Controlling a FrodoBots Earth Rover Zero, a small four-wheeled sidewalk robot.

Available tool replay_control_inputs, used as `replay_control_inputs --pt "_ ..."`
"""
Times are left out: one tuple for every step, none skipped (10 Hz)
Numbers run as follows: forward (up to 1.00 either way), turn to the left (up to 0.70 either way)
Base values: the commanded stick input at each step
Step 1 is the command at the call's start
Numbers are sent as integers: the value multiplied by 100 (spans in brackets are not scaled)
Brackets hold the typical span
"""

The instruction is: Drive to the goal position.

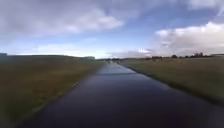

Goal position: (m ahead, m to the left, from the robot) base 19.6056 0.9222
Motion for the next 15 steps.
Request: replay_control_inputs --pt "100 0" --pt "100 0" --pt "100 0" --pt "100 0" --pt "100 0" --pt "100 0" --pt "100 0" --pt "100 0" --pt "100 0" --pt "100 0" --pt "100 0" --pt "100 0" --pt "100 0" --pt "100 0" --pt "100 0"
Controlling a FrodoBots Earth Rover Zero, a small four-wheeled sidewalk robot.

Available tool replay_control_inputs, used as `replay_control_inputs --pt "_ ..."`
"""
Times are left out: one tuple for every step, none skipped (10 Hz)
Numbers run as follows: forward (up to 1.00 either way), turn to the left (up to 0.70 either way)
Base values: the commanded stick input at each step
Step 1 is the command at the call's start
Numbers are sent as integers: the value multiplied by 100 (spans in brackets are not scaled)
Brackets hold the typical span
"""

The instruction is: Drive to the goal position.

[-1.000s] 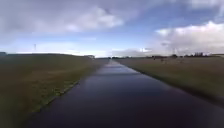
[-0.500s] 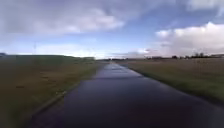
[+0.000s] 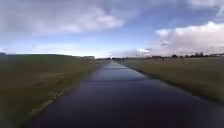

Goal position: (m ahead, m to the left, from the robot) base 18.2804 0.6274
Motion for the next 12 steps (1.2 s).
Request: replay_control_inputs --pt "100 0" --pt "100 0" --pt "100 0" --pt "100 0" --pt "100 0" --pt "100 0" --pt "100 0" --pt "100 0" --pt "100 0" --pt "100 0" --pt "100 0" --pt "100 -3"
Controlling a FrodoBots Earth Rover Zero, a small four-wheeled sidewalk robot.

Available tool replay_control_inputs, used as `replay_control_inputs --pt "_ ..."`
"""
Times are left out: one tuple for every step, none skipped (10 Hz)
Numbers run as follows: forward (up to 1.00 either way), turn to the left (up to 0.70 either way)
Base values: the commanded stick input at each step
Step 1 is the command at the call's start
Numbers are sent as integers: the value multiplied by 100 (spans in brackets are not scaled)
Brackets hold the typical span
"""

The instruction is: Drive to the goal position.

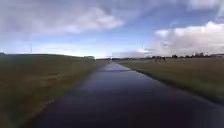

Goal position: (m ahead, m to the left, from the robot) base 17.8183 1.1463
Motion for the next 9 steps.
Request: replay_control_inputs --pt "100 -11" --pt "100 -40" --pt "100 -28" --pt "100 -1" --pt "100 0" --pt "100 0" --pt "100 0" --pt "100 0" --pt "100 0"
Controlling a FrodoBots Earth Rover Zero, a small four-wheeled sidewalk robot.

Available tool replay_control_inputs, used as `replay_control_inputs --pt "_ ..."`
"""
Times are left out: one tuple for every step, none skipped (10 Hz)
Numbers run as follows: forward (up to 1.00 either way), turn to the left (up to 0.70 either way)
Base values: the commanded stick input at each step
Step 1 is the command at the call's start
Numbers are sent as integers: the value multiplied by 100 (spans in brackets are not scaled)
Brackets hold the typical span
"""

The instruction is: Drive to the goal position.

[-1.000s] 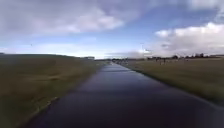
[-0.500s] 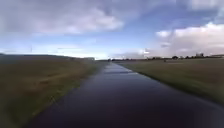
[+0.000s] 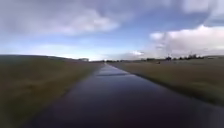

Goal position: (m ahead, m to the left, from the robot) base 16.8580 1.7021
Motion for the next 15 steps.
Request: replay_control_inputs --pt "100 0" --pt "100 0" --pt "100 0" --pt "100 0" --pt "100 0" --pt "100 0" --pt "100 0" --pt "100 0" --pt "100 0" --pt "100 0" --pt "100 0" --pt "100 0" --pt "100 0" --pt "100 0" --pt "100 0"
